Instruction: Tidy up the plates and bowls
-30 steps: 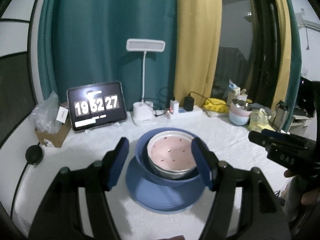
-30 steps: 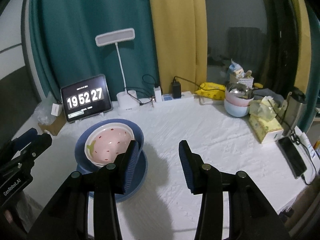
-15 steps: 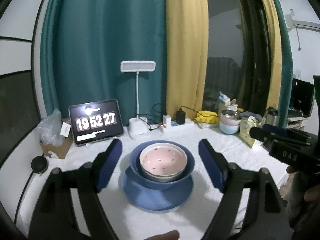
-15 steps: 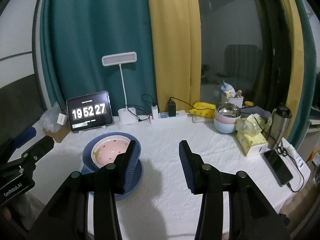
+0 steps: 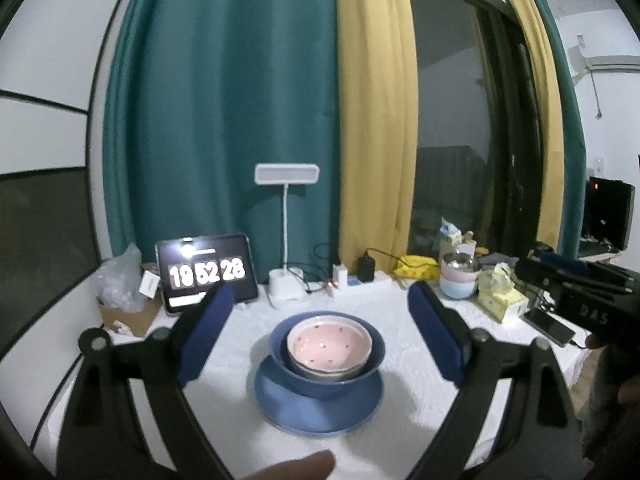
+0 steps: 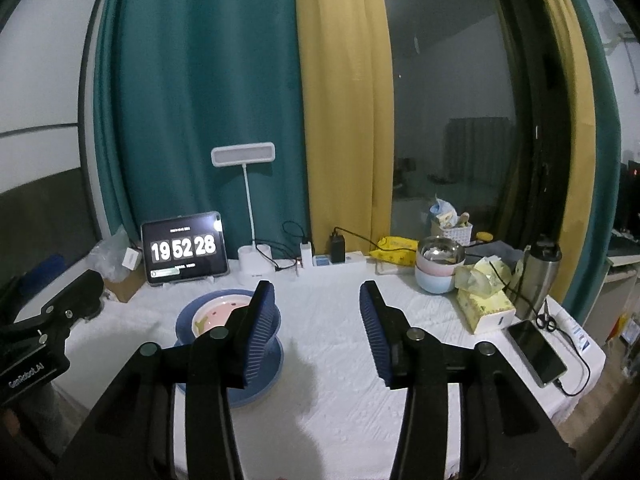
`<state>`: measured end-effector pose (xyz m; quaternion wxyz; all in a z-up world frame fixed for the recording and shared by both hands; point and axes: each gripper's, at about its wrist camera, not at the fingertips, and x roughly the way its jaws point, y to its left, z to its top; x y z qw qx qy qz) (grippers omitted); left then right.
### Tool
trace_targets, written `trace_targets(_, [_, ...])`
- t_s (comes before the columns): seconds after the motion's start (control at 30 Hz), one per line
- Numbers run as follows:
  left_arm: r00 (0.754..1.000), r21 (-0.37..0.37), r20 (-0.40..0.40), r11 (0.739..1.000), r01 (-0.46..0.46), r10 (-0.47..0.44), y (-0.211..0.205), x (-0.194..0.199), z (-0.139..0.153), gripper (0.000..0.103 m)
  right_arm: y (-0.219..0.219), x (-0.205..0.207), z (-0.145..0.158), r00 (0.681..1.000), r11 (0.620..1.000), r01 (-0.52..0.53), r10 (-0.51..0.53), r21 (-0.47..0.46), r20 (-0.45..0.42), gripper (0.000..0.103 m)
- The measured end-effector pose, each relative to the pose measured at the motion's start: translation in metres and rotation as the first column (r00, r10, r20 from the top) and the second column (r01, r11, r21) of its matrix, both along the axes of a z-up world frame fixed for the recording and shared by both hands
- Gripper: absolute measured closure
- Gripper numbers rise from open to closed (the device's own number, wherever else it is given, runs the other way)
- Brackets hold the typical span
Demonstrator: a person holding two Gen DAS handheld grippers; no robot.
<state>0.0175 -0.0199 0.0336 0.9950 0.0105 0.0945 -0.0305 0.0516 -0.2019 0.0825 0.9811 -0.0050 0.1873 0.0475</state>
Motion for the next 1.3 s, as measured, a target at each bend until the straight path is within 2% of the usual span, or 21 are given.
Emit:
trace_targets(0.03, [1.0,-0.001,0.008,1.0,-0.002,0.002,0.0,-0.003,0.001,0.013,0.001,-0.003,0.001,1.0,1.0,-0.003,0.003,-0.004,0.012,0.038])
trace_targets(0.37, [0.996,0.007,0.093,1.0,-0.019,0.018,0.0,-0.025,0.004,0.013,0.005,-0.026,0.015,0.995,0.999,-0.005,0.01,-0.049,0.103,0.034])
trace_targets(0.6, [0.992,-0.008,0.122,1.0,-0.023,0.024,0.003,-0.032,0.007,0.013,0.002,-0.034,0.021,0.99,0.999,-0.021,0.025,-0.029,0.142,0.033])
trace_targets(1.3, [0.998,-0.026,0.066,1.0,-0.015,0.017,0.008,-0.02,0.0,0.013,0.002,-0.021,0.013,0.994,0.999,-0.018,0.021,-0.028,0.105,0.032])
